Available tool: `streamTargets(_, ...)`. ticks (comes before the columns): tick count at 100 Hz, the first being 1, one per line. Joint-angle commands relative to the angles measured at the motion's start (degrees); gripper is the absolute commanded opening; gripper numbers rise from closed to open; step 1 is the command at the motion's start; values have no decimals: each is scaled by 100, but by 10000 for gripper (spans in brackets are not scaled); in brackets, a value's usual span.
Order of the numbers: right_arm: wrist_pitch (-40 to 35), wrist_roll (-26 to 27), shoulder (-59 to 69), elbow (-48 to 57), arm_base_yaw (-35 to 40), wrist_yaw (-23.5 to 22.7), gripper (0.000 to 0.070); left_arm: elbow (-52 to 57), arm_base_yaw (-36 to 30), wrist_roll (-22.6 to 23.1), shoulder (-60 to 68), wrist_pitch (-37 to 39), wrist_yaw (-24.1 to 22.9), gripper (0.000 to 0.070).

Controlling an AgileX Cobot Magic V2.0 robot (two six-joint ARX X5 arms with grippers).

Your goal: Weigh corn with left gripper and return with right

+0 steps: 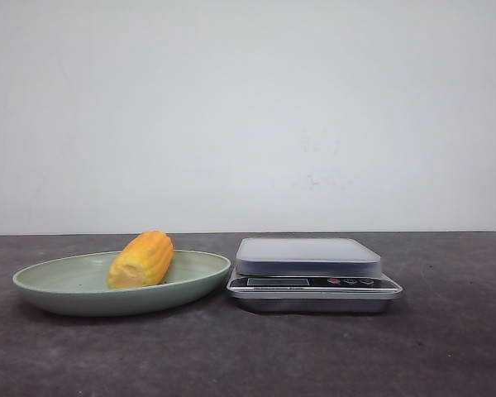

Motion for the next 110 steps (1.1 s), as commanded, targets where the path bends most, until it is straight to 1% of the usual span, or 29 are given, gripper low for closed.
streamTargets(1,-210,79,-26,7,-286,87,0,103,-42,-35,22,-339,-20,4)
streamTargets(9,-175,7,-219,-273,-916,-120,0,103,-42,-35,22,-339,-20,4)
streamTargets(18,92,-192,-684,-859,-1644,-557,0,103,-42,-35,22,-339,-20,4)
streamTargets(27,721,-260,-1410,-1727,-2282,-955,0,103,-42,-35,22,-337,-20,4)
streamTargets(36,1493,-232,-2229,-2741,-2837,-1005,0,103,-42,-35,22,-339,-20,4)
streamTargets(39,1705,-125,-2490,-3088,-3016,-1010,0,103,-42,-35,22,-337,-20,4)
streamTargets(46,2072,391,-3034,-3860,-3416,-1117,0,103,-42,-35,22,-337,-20,4)
streamTargets(56,2308,1143,-3543,-4793,-3886,-1307,0,103,-42,-35,22,-337,-20,4)
streamTargets(61,2306,1285,-3713,-5171,-4057,-1373,0,105,-42,-35,22,-339,-20,4)
streamTargets(72,2299,1213,-4065,-5847,-4282,-1578,0,105,-42,-35,22,-339,-20,4)
streamTargets(86,2350,1108,-4430,-6435,-4330,-1580,0,105,-42,-35,22,-339,-20,4)
streamTargets(94,2417,1110,-4546,-6673,-4330,-1593,0,107,-42,-35,22,-337,-20,4)
streamTargets(103,2514,1036,-4551,-6686,-4402,-1537,0,109,-42,-35,22,-339,-20,4)
streamTargets(110,2544,990,-4551,-6695,-4489,-1576,0,111,-42,-35,22,-337,-20,4)
